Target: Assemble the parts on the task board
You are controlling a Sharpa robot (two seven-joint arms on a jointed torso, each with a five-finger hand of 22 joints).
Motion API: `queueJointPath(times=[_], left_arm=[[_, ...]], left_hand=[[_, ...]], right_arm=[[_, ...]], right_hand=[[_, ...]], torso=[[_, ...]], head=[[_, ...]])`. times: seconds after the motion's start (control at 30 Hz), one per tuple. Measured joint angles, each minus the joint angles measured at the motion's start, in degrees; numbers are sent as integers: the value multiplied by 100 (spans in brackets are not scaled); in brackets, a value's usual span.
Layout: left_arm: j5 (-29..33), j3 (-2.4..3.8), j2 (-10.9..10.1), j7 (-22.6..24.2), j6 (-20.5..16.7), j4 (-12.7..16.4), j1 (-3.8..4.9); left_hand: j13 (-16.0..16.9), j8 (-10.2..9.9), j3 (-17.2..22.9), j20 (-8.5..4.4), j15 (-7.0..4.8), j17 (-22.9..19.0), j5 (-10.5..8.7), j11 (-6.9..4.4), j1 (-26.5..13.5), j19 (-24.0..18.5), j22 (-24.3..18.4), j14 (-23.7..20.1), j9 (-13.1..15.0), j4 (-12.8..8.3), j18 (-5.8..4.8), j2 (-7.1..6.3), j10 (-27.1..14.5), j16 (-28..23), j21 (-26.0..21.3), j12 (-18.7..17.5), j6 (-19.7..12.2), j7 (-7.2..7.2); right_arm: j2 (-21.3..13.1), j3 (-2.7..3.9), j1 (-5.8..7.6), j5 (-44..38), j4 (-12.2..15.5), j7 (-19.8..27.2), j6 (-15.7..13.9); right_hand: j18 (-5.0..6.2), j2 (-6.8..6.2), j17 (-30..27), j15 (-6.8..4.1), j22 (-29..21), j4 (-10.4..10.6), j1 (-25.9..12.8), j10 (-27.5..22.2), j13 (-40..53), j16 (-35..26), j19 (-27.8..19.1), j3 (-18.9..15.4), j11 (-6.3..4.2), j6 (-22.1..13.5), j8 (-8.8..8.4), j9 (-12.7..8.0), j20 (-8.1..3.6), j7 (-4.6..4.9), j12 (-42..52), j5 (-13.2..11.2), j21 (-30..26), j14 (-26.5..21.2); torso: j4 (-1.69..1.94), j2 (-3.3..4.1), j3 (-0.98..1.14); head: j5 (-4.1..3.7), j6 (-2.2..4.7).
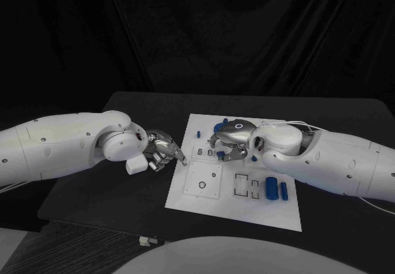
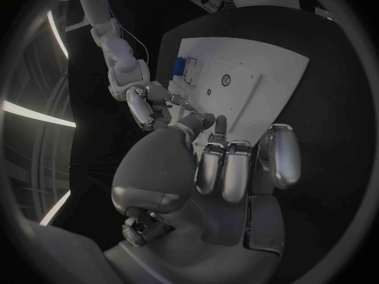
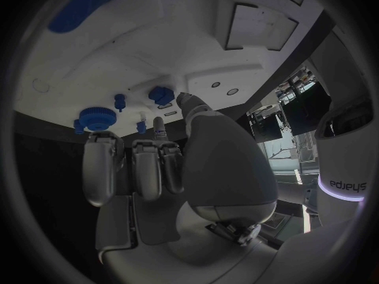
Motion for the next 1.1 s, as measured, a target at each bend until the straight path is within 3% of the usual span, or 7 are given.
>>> queueJointPath(times=[0.07,0.2,0.3,0.53,0.77,0.87,1.1], left_arm=[[0,0,0,-2,9,-3,0],[0,0,10,-3,31,-10,0],[1,0,23,-3,44,-24,0],[1,0,67,-3,73,-55,0],[2,0,110,-3,101,-89,0],[2,0,123,-1,114,-104,0],[2,-1,151,0,134,-128,0]], left_hand=[[0,0,0,0,0,0,0,0,0,0,0,0,0,0,0,0,0,0,0,0,0,0],[0,0,0,0,0,0,-1,0,0,0,0,0,0,0,0,0,0,0,0,0,0,0],[0,27,0,0,0,0,-1,0,0,-2,0,0,0,0,0,0,0,0,0,0,0,0],[0,44,0,0,0,0,-65,0,-1,-2,0,0,0,0,0,1,0,0,-1,0,0,0],[0,44,0,0,0,0,-66,0,-1,-2,0,0,0,0,0,1,0,0,-1,0,0,0],[0,44,0,0,0,0,-66,0,-1,-2,0,0,0,0,0,1,0,0,-1,0,0,0],[0,44,0,0,0,0,-66,0,-1,-2,0,0,0,0,0,1,0,0,-1,0,0,0]], right_arm=[[-9,0,0,-12,0,-17,19],[-29,0,-1,-37,-2,-48,61],[-30,0,-1,-51,-24,-66,95],[-26,0,-3,-74,-77,-85,138],[1,3,-18,-86,-147,-90,162],[29,3,-50,-89,-203,-91,168],[53,8,-90,-91,-281,-91,174]], right_hand=[[0,0,0,0,0,0,0,-62,0,0,0,0,61,0,1,32,0,0,0,0,0,0],[0,0,0,0,0,0,0,-60,0,0,40,0,58,-10,127,145,40,9,0,32,-65,0],[1,0,0,1,0,-2,0,-60,0,0,40,1,58,-11,312,275,40,9,0,638,-65,0],[1,1,0,1,0,-72,0,-60,0,0,40,72,59,-111,529,404,40,-12,0,1101,-65,0],[1,0,0,1,0,-73,0,-60,0,0,40,72,58,-111,556,439,40,-12,0,1098,-66,0],[1,1,0,1,0,-142,0,-60,0,0,40,143,58,-108,689,503,40,-13,0,1098,-66,0],[1,1,0,1,0,-142,0,-60,0,0,40,143,58,-79,690,552,40,-42,0,1098,-144,-1]], torso=[[3,0,-7],[2,-7,-17],[-1,-14,-23],[-2,-24,-30],[-9,-31,-38],[-9,-33,-40],[-1,-36,-41]], head=[[10,0],[21,0],[21,0],[9,0],[48,0],[51,0],[54,0]])
